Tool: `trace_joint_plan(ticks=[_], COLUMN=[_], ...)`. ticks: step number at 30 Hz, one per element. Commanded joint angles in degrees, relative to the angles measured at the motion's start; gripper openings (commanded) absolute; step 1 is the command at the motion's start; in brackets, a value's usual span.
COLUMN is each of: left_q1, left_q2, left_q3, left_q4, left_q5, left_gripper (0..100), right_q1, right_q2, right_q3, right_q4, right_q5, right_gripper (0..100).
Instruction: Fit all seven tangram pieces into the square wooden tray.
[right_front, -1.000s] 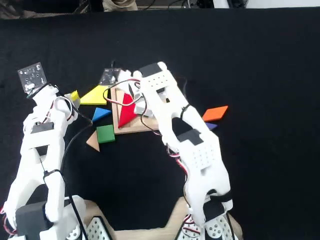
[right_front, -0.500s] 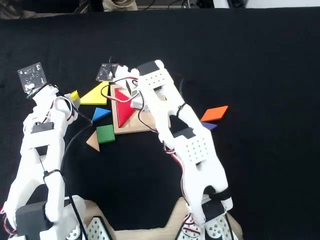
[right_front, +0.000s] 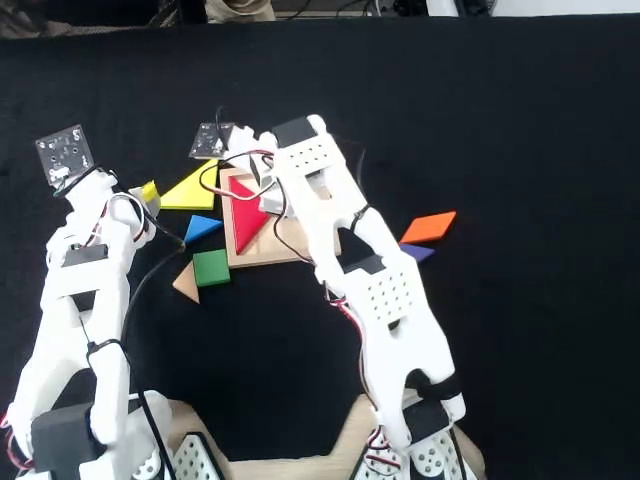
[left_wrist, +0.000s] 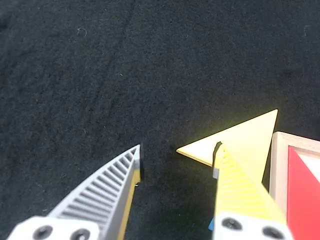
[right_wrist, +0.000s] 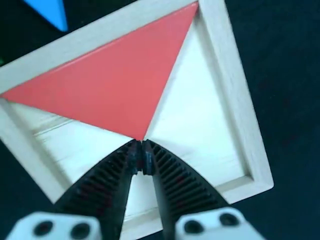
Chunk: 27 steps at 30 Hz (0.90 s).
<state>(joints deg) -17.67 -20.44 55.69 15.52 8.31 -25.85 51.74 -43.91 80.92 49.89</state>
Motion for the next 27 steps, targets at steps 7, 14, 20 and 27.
trace_joint_plan(ticks=[7, 14, 20, 27], left_q1=[0.2, 0.2, 0.2, 0.2], left_q2=[-0.2, -0.2, -0.2, -0.2], left_q3=[-0.6, -0.6, -0.6, -0.6], left_q4=[-0.7, -0.7, -0.7, -0.7], left_q5=[0.5, 0.5, 0.5, 0.5], left_gripper=[24, 24, 24, 24], right_q1=[4.6, 1.6, -2.5, -2.6], right_q2=[-4.2, -3.6, 1.9, 4.4], right_q3=[-14.3, -13.7, -8.6, -9.6], right_q4=[15.7, 16.4, 8.0, 6.6], right_q5=[0.4, -2.0, -2.9, -2.9], right_gripper=[1.1, 1.1, 1.1, 1.1])
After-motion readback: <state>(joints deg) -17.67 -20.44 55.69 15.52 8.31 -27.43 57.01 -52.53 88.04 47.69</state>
